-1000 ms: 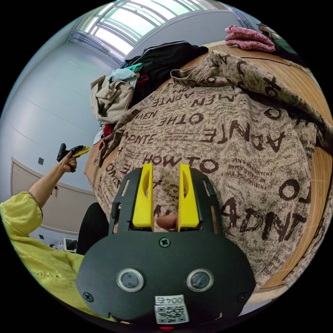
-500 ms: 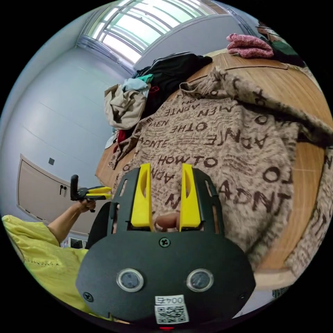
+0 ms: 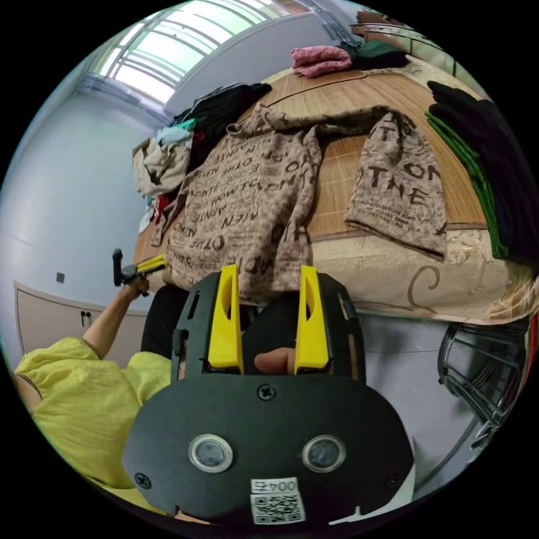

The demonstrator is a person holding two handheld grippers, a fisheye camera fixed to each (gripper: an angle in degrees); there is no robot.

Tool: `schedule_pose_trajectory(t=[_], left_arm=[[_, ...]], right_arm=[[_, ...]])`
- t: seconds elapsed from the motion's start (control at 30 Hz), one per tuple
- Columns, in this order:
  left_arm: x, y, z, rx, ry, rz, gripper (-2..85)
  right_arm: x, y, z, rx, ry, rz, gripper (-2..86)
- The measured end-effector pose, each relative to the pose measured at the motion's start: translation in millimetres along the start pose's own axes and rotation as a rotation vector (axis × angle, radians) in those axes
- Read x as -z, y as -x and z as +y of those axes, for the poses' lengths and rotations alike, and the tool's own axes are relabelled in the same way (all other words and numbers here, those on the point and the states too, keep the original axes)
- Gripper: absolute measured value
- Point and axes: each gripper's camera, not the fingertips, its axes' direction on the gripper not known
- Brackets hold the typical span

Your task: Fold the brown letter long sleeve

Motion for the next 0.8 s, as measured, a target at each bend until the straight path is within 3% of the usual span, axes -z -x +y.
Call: schedule_pose_trajectory(t=[0.2,0.4,0.57,0.7,0.8], left_arm=[[18,-6,-7,0.069,-0.049,0.035,9.3],[42,-16,-17,0.099,-0.107,0.083,7.1],[85,-19,-29,0.140,-0.180,0.084,2.7],[180,-4,-34,0.183,-0.154,0.072,1.8],[208,1,-14,0.180,-0.055,0.091,1.6]], right_arm=[[-15,18,8,0.063,0.047,0.288,15.6],[-18,-19,-5,-0.115,0.072,0.064,13.4],[-11,-13,-24,-0.098,0.073,-0.097,3.3],[62,26,-29,0.021,-0.047,0.045,2.4],[95,32,-18,0.028,0.000,0.287,2.0]])
